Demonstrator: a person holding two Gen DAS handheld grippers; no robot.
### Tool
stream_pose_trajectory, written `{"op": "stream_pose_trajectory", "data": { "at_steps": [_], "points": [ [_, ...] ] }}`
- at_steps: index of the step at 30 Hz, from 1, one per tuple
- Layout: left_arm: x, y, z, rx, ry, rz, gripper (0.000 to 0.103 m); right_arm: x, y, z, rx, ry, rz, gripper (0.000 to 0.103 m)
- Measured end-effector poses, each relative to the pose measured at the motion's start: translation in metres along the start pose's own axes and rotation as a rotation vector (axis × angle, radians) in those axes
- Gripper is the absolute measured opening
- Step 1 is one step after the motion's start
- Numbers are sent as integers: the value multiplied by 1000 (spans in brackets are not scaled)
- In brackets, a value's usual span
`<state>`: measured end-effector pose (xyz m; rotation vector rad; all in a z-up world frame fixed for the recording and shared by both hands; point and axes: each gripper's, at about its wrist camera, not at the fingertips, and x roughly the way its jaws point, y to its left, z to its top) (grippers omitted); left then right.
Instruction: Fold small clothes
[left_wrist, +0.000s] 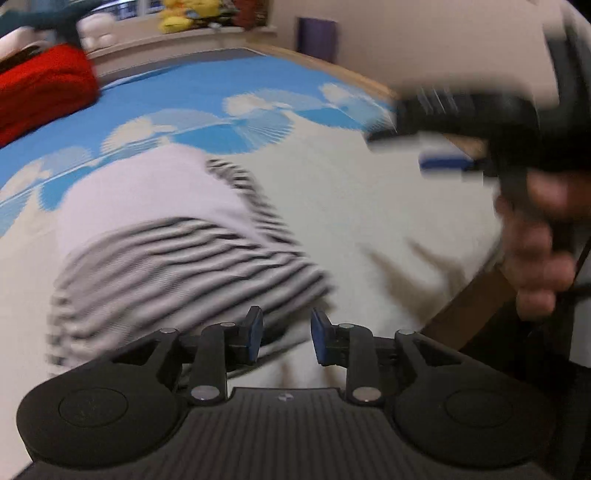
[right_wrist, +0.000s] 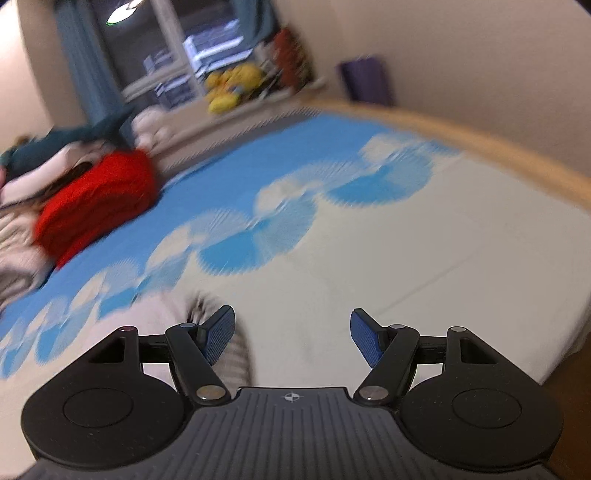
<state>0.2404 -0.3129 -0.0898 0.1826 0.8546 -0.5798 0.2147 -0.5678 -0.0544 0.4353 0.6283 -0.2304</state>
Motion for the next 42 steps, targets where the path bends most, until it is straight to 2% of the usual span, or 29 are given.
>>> {"op": "stream_pose_trajectory", "data": {
  "at_steps": [2,4,6,7,10,11,13,15,17,19,21,24,27,30,33,35,37,40,41,42],
  "points": [
    [-17,33,-2,5,-13,64,35,14,5,-6,9,90,52,71],
    [-32,65,1,30,-12,149,45,28,10,-12,31,173,85,71],
    [-37,90,5,23,23,222,51,40,18,-18,35,229,100,71],
    [-39,101,2,8,42,239,57,46,24,-21,32,258,107,71],
    [-38,125,-10,-78,51,241,68,62,43,-37,-1,357,120,72],
    [-37,130,-16,-125,48,222,74,66,49,-42,-19,388,123,72],
    [-28,139,-26,-226,69,178,77,70,60,-53,-68,423,112,71],
    [-18,142,-24,-291,97,183,77,70,70,-59,-124,419,88,68],
    [-21,143,-21,-309,78,179,78,68,74,-62,-149,403,78,46],
    [-22,145,-19,-281,69,192,80,63,72,-60,-143,382,79,14],
    [-18,145,-21,-265,70,194,80,57,68,-57,-133,352,78,3],
    [-19,149,-20,-280,64,180,80,39,64,-49,-117,286,104,2],
    [-21,152,-19,-301,54,164,80,3,57,-34,-84,174,183,1],
    [-26,153,-17,-324,29,133,80,-25,44,-27,-45,118,234,1],
    [-33,153,-13,-359,-26,73,81,-28,32,-29,-29,140,196,1],
    [-32,152,-11,-367,-38,42,83,-10,29,-37,-46,234,131,1],
    [-20,150,-13,-362,15,32,83,14,27,-50,-80,344,61,1],
    [15,147,-27,-326,230,48,87,42,31,-65,-152,462,-6,0],
    [21,149,-32,-338,273,69,89,48,32,-70,-169,497,-26,0],
    [22,151,-33,-362,282,65,89,52,34,-75,-178,525,-41,0]
  ]
}}
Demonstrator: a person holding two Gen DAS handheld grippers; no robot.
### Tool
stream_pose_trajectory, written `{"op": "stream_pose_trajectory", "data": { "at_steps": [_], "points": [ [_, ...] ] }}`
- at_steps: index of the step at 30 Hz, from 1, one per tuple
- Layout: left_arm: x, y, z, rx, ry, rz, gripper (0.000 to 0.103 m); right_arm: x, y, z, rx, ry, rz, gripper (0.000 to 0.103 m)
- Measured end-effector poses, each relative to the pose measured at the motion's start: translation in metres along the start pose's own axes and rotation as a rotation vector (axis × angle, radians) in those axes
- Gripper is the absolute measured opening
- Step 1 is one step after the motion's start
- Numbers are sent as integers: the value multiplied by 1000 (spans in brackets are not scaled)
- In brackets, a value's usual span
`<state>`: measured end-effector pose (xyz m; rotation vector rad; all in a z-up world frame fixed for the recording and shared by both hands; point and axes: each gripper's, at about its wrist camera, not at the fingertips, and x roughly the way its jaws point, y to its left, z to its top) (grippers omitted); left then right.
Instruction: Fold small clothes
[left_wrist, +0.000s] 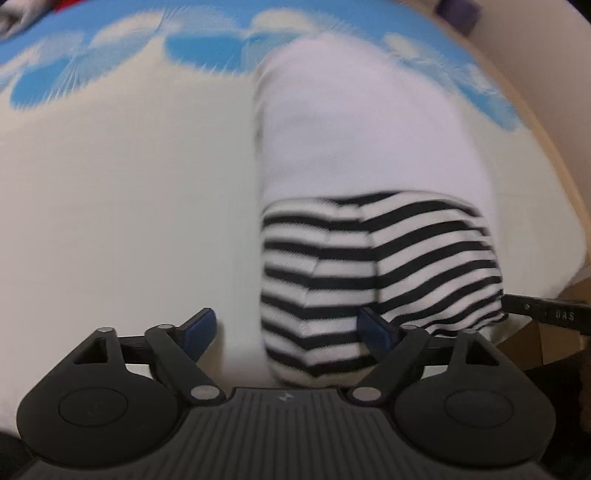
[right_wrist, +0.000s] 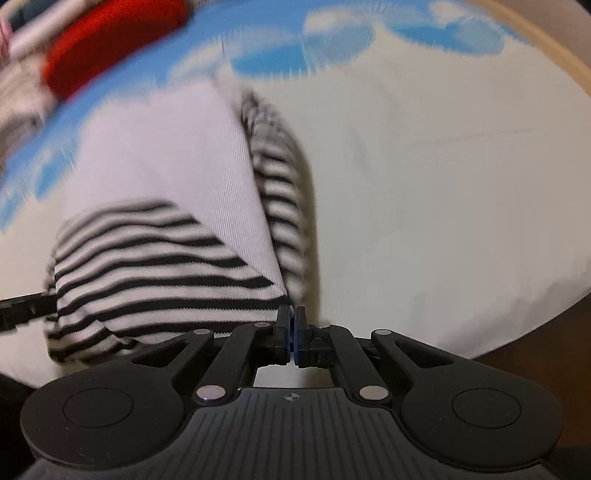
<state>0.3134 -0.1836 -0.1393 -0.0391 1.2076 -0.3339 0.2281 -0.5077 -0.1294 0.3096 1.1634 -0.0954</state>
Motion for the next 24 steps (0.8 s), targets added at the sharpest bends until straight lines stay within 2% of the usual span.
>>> {"op": "stream_pose_trajectory", "data": {
  "at_steps": [4,5,8,9,11,13,16,18,19,22,24],
  "points": [
    [-17,2,10,-9,-44,-30,89,7,5,-4,-10,22,-60,0],
    [-22,3,13,-15,-56,-49,89,3,3,-3,12,-11,-50,0],
    [-37,6,32,-32,-107,-106,90,-32,-9,-1,109,-232,-8,7],
    [-40,6,41,-24,-130,-104,91,-44,-15,-2,152,-306,18,22],
    [-41,5,61,-9,-171,-68,95,-54,-20,-1,213,-376,66,72],
    [-35,8,78,-13,-198,-43,95,-48,-18,0,231,-364,102,86],
    [-7,27,88,-124,-181,-85,95,-18,-7,1,203,-239,90,85],
    [16,44,87,-237,-134,-144,98,-1,0,-5,195,-161,62,85],
    [26,47,85,-286,-111,-149,99,5,3,-7,200,-141,57,85],
    [38,41,84,-257,-143,-158,99,19,4,-6,231,-105,47,85],
    [45,40,84,-262,-134,-200,95,22,3,-5,243,-94,33,86]
  ]
}}
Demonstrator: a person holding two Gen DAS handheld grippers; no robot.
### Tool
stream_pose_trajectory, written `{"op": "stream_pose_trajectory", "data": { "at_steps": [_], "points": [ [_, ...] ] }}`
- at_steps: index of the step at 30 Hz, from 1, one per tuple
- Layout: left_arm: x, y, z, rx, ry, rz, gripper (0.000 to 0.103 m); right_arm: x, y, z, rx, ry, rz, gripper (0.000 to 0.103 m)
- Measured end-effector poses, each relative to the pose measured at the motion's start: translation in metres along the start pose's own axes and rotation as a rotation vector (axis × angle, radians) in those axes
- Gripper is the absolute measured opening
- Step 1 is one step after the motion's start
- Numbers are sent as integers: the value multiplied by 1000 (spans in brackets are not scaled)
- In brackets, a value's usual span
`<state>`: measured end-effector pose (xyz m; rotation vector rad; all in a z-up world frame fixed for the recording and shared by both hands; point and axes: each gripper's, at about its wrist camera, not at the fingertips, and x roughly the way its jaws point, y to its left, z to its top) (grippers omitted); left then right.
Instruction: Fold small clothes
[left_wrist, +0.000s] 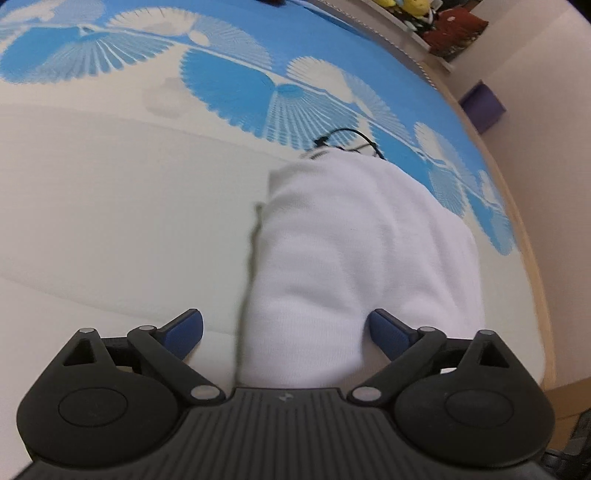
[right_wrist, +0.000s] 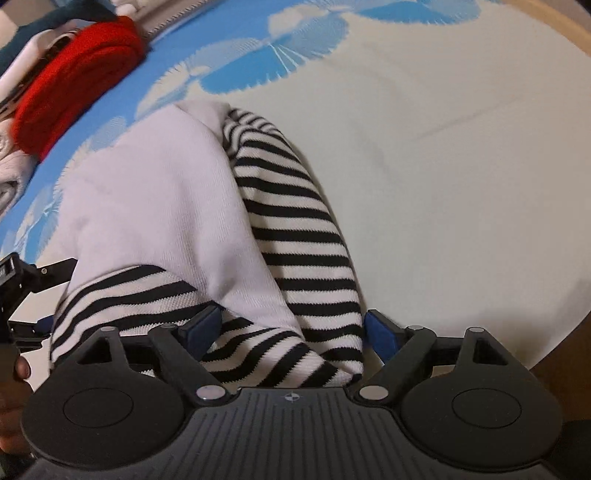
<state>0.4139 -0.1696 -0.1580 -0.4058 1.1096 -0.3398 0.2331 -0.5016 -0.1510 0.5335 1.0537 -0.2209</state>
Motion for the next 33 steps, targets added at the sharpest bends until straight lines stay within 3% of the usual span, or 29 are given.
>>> {"op": "stream_pose_trajectory", "data": {
  "at_steps": [1,2,3,4,5,7,11,15,19,22,25,29,30,31,33],
  "points": [
    [2,2,1,-13,10,-30,82,2,5,3,-5,-3,-7,82],
    [3,3,3,-24,21,-68,71,5,8,9,-13,-8,1,65],
    [2,3,4,-27,24,-78,67,3,11,8,-20,-12,31,54],
    [0,2,5,-14,23,-86,55,1,18,9,-27,-15,53,36],
    [-4,0,6,4,15,-87,43,-4,23,10,-42,-26,50,27],
    [-18,-6,8,48,-23,-80,34,-7,33,7,-64,-49,39,20],
    [-67,-15,16,182,-206,-24,31,-21,54,7,-74,-141,85,12],
    [-103,16,34,172,-308,23,32,-34,90,-6,-134,-216,171,9],
    [-120,54,42,159,-346,147,38,-12,131,-10,-192,-168,219,9],
    [-137,75,40,149,-369,193,58,-4,141,-32,-265,-92,162,9],
    [-152,87,33,147,-313,134,57,-2,151,-33,-278,-86,111,9],
    [-142,81,12,276,-172,80,43,5,154,-25,-273,-75,94,8],
    [-128,78,4,320,-118,107,42,6,156,-23,-278,-74,90,8],
    [-109,77,-6,362,-56,186,42,12,158,-14,-274,-70,88,8],
    [-97,77,-21,406,-37,276,42,24,168,7,-261,-57,82,9]
  ]
}}
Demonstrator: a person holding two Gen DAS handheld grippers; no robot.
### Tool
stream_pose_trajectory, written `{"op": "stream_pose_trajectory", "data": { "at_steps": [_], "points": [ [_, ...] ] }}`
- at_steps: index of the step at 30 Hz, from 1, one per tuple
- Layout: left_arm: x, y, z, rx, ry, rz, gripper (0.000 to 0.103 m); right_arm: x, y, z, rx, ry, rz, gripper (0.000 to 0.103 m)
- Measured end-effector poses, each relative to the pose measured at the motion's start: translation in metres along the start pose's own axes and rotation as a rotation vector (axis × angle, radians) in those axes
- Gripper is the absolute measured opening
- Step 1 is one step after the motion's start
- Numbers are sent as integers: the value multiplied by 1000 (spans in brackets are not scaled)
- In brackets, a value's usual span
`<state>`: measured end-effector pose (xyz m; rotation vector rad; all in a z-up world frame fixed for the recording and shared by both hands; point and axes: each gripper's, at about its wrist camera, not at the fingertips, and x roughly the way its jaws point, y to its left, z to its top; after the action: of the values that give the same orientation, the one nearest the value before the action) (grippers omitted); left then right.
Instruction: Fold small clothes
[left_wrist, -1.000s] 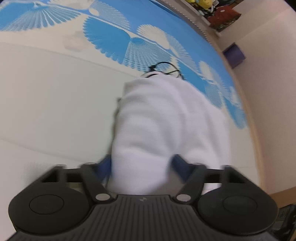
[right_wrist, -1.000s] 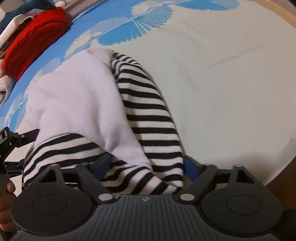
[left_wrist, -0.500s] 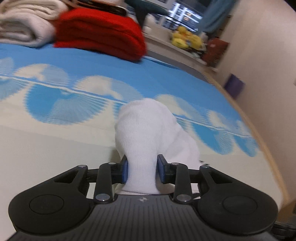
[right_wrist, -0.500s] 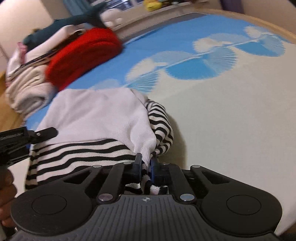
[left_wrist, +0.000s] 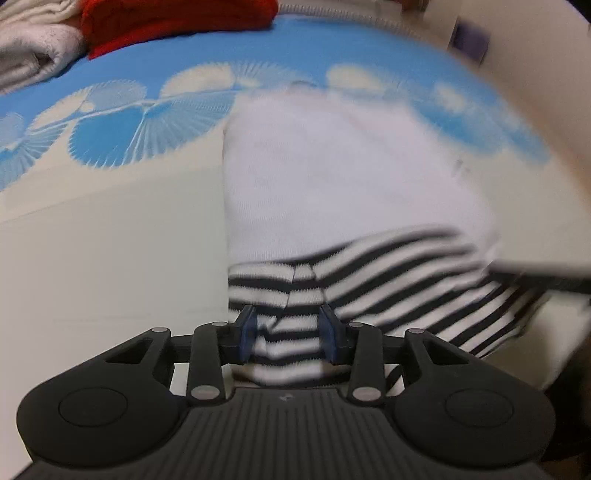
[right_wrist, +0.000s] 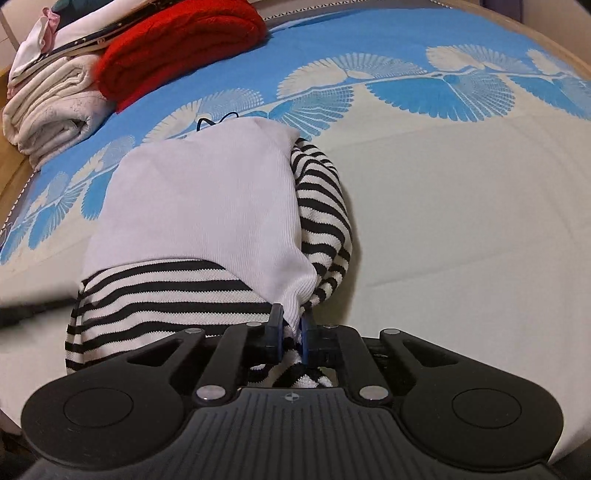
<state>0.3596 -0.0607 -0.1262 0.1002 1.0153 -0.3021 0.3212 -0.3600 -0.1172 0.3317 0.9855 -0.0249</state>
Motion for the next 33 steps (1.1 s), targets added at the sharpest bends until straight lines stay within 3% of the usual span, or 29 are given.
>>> {"op": "stream_pose_trajectory", "data": {
  "at_steps": [3,6,8,11,13,15,18,20,21,22,26,28,33],
  "points": [
    [-24,-6,5,-3,-36,16,42,9,4,12,31,-17,1,13],
    [-48,-7,4,3,-86,-15,42,12,18,22,-7,-75,10,15],
    [-39,-12,1,14,-39,-30,42,7,23,19,-40,-88,16,17],
    [-9,-17,-14,39,79,31,51,35,24,18,-86,34,-54,17],
    [-15,-22,-13,43,68,39,51,55,20,12,-87,158,-102,17],
    [-27,-26,-10,63,50,51,51,56,20,8,-109,169,-158,17],
    [-51,-32,-5,87,6,107,60,40,24,12,-128,110,-167,17],
    [-77,-31,2,64,-81,150,83,19,30,15,-164,23,-201,31],
    [-91,-32,3,42,-126,172,89,8,32,17,-178,-26,-213,37],
    [-108,-34,4,15,-174,195,95,-4,36,20,-191,-77,-218,49],
    [-161,-50,-5,-47,-298,203,97,-62,48,26,-240,-272,-177,82],
    [-183,-61,-17,-53,-332,199,103,-88,50,24,-253,-343,-153,93],
    [-209,-90,-58,-60,-327,200,103,-136,49,0,-285,-435,-91,101]
  ]
}}
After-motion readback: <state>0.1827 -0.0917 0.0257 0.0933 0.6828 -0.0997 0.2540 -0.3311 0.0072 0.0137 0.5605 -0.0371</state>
